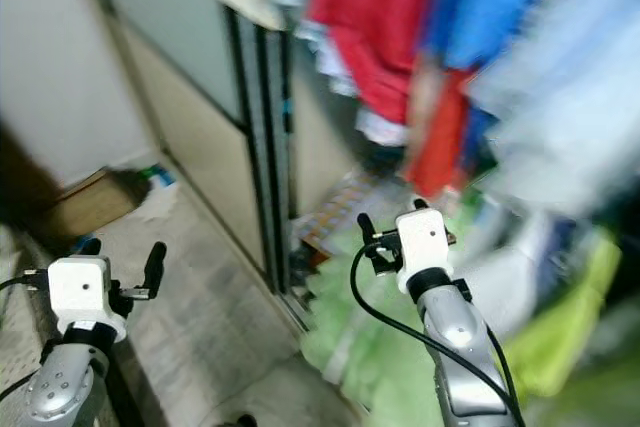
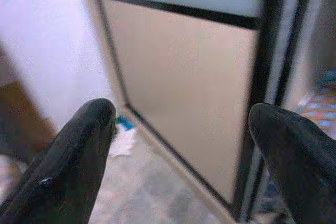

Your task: Clean up the room

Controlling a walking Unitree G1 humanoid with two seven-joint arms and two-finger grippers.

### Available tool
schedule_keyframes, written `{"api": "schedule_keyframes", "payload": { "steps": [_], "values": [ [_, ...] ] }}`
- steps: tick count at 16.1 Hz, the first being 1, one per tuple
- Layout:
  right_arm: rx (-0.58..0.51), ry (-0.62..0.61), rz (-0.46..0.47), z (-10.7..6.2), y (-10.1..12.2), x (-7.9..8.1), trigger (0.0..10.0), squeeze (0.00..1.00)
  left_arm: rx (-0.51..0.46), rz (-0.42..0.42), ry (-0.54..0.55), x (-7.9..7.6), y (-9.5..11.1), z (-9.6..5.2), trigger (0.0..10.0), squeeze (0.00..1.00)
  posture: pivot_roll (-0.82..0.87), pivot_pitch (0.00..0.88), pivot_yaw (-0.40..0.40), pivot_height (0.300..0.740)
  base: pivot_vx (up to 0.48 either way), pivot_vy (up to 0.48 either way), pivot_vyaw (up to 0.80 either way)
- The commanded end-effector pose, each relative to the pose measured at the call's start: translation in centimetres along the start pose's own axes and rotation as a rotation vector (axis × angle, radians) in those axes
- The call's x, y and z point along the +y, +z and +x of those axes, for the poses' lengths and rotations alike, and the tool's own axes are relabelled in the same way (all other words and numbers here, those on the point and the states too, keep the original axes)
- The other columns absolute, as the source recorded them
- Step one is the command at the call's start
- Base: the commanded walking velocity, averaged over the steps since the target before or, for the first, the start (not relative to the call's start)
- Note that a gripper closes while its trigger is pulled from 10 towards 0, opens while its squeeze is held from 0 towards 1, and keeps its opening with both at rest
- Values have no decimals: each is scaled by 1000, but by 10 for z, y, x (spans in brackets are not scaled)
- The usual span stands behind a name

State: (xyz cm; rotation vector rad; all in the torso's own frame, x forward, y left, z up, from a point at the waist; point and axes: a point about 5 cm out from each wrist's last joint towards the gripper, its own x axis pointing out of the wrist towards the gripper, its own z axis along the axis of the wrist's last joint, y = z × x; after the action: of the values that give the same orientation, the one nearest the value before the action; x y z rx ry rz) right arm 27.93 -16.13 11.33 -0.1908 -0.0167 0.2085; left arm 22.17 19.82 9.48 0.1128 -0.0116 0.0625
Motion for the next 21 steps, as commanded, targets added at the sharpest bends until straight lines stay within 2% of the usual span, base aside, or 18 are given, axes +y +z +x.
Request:
{"api": "schedule_keyframes", "payload": {
  "steps": [1,12,21],
  "values": [
    [3,-3,-6,0,0,-3,10000,0,1,6,4,-2,0,0,10000,0,25,55,-52,740,0,0,800],
    [-10,22,6,6,-1,1,10000,0,2,2,26,-6,-4,2,10000,0,40,10,-57,740,0,0,765],
    [-22,20,8,10,1,2,10000,0,1,-6,38,-7,-1,6,10000,0,38,30,-54,740,0,0,800]
  ]
}}
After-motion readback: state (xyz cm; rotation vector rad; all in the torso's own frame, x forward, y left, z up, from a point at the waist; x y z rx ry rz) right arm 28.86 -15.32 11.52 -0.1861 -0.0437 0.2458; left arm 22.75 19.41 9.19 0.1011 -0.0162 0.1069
